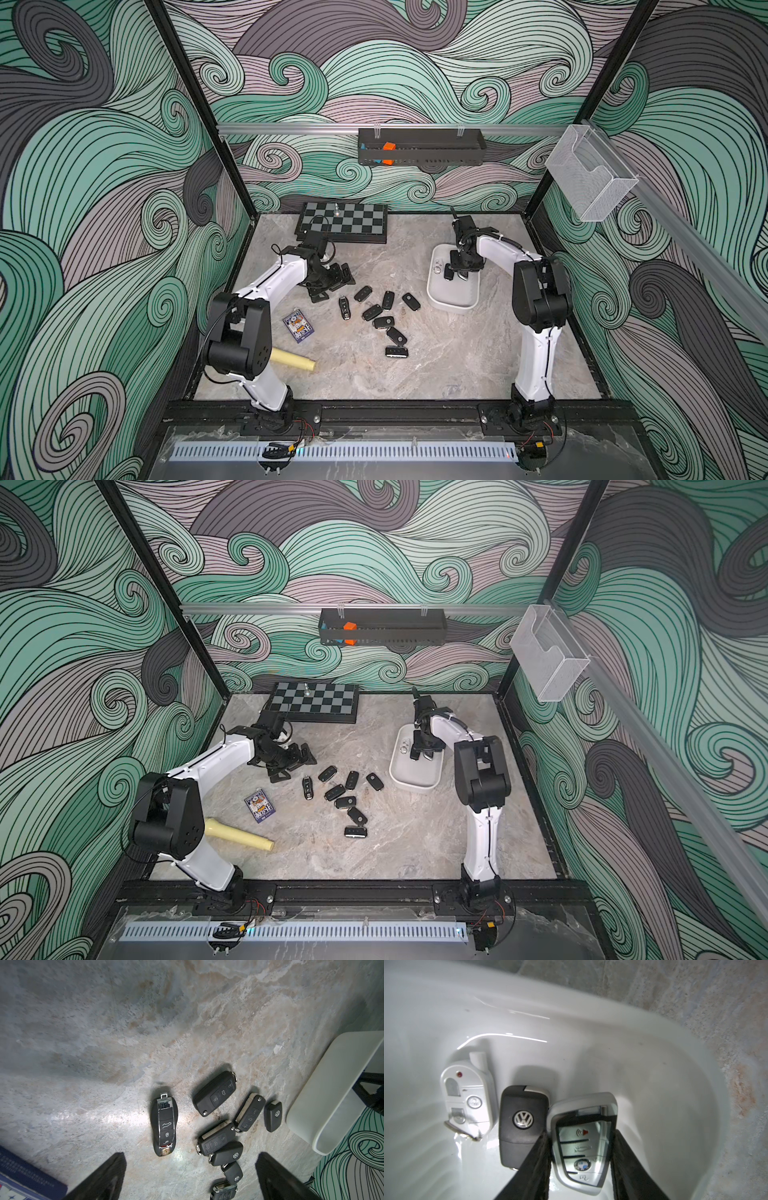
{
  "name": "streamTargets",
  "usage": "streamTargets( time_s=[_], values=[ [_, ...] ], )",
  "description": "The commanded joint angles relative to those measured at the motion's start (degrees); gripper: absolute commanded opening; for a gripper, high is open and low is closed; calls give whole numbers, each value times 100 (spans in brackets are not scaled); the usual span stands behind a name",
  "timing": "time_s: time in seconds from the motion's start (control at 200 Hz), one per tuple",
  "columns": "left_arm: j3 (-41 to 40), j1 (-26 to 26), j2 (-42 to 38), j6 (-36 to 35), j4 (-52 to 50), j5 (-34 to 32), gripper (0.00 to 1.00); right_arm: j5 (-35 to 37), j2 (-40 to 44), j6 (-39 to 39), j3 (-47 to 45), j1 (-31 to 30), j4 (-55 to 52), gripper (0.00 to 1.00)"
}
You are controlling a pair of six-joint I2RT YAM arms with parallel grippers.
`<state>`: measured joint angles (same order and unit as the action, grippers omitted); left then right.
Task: Place the car key into the storage box
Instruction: Place the car key in the storage box.
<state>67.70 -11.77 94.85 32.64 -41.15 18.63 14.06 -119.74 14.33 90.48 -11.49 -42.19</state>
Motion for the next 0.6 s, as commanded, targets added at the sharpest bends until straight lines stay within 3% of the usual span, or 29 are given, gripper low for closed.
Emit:
streamTargets(
  time_s=[0.0,0.38,0.595],
  values=[
    [127,-34,13,5,-90,-87,99,-132,-100,157,139,25,-44,33],
    [26,-35,-168,-12,-179,-114,99,-222,22,193,224,25,-79,52],
    [-37,-34,-331,-98,-236,-58,99,-445,510,295,115,10,-110,54]
  ],
)
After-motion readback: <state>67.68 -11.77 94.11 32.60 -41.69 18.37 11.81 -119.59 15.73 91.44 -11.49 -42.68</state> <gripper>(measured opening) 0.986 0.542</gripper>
